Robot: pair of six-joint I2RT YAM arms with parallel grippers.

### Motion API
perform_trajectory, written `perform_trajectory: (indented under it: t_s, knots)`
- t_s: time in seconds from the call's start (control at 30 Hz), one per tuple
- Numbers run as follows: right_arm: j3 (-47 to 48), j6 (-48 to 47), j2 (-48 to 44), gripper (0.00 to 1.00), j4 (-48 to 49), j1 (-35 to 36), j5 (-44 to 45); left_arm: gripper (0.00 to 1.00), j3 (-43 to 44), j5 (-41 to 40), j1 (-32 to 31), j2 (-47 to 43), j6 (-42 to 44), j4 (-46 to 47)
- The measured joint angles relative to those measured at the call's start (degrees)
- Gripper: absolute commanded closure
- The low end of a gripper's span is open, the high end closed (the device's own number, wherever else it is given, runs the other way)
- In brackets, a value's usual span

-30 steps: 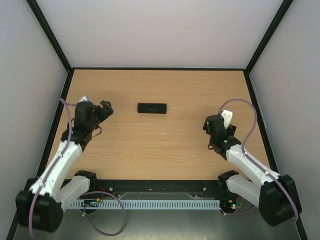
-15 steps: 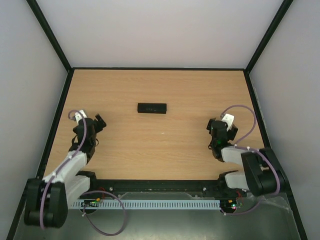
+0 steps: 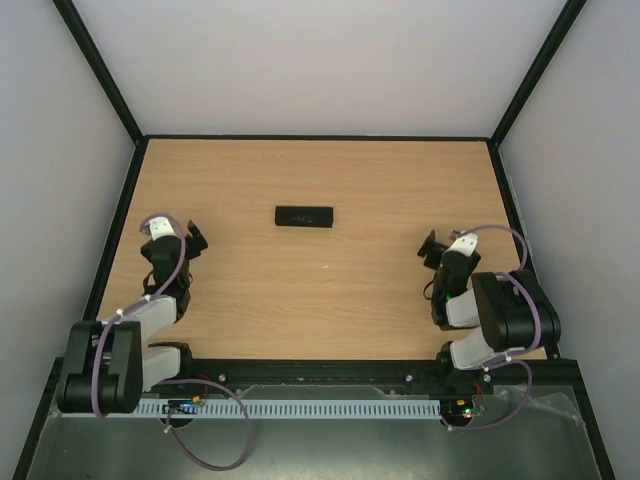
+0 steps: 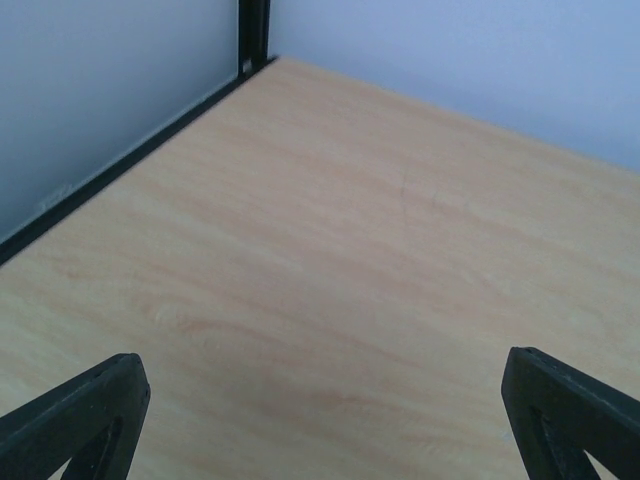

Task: Organize the sunglasses
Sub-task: Reset both arms

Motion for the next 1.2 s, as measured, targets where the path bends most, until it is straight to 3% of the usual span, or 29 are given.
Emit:
perform_trajectory:
  t_s: [0.07,0.27,0.43,0.73,0.97,1.2]
  knots:
    - [-4.11,-1.14,3.28,0.01,6.88,0.46,-2.01,0.00,-1.70,0.57,0.59,2.51,1.07,2.51]
    - [-5.33,-2.91,3.48,0.01,11.30,1.11,-5.05,0.00,-1.62,2.62,0.87,9.79,3.65,12.81]
    - [-5.16,-3.34,3.17,0.01,12.63,1.25,-5.90,0.00,2.03,4.35,0.09,14.73,6.91,14.84]
    - [1.25,-3.15,3.37,0.02,6.58,1.27,-4.76,0.00,7.23,-0.07,-8.07,18.29,12.90,14.21]
    - [1.46,-3.13,3.41,0.01,4.83,1.27,-4.26,0.01,4.37,-1.64,-7.19,17.22,13.57,17.88]
    - [1.46,-3.13,3.41,0.01,4.46,1.27,-4.17,0.00,-1.05,1.68,-0.22,21.18,11.39,29.16]
